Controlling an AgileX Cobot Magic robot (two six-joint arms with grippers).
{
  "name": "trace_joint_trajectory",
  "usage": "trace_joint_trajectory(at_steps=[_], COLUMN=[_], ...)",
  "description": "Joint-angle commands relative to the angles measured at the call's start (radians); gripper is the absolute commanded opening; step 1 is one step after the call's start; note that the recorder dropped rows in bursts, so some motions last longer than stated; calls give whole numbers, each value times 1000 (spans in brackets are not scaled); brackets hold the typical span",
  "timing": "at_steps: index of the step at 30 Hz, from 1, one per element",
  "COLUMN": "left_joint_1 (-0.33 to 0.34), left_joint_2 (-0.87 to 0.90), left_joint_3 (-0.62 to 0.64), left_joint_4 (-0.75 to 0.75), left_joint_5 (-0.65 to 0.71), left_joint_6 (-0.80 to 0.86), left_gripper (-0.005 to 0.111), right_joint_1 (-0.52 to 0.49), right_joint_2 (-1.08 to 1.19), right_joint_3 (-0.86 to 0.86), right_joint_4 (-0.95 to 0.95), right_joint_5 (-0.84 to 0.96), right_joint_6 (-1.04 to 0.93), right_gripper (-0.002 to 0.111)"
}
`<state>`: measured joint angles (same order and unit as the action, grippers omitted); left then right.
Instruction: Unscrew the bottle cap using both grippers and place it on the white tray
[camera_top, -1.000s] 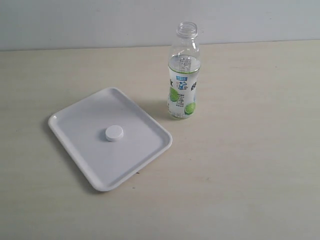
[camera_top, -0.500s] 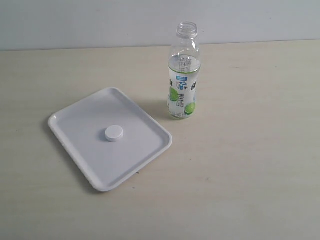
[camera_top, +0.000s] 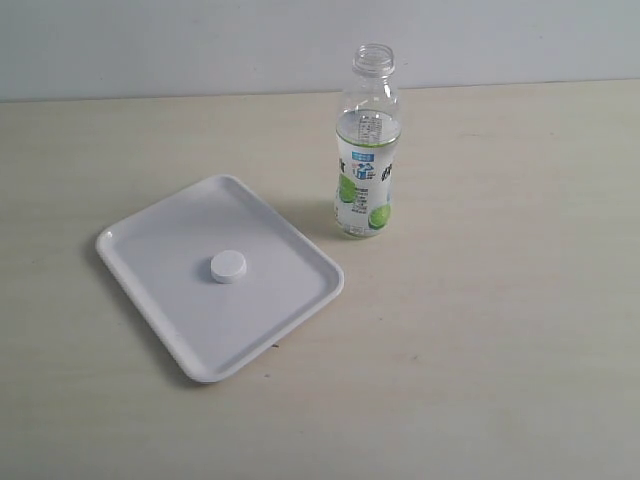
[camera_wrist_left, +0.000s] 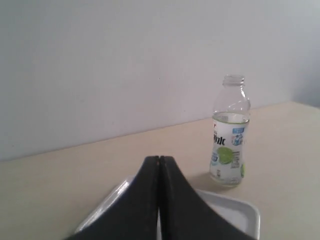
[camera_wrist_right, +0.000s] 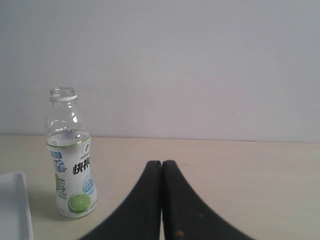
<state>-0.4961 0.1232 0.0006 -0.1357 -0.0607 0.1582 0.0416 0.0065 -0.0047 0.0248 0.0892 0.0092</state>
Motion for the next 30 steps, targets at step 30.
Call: trace_joint_trajectory(at_steps=[30], left_joint_1=[457], left_joint_2=[-123], left_joint_3=[-1], left_joint_4=[-84], left_joint_5=[133], left_joint_6=[-51], left_gripper=[0], right_joint_1=[-6], right_joint_2=[-7], right_joint_3=[5], right_joint_4=[0], right_joint_5=[-3], right_joint_6=[-9], right_gripper=[0])
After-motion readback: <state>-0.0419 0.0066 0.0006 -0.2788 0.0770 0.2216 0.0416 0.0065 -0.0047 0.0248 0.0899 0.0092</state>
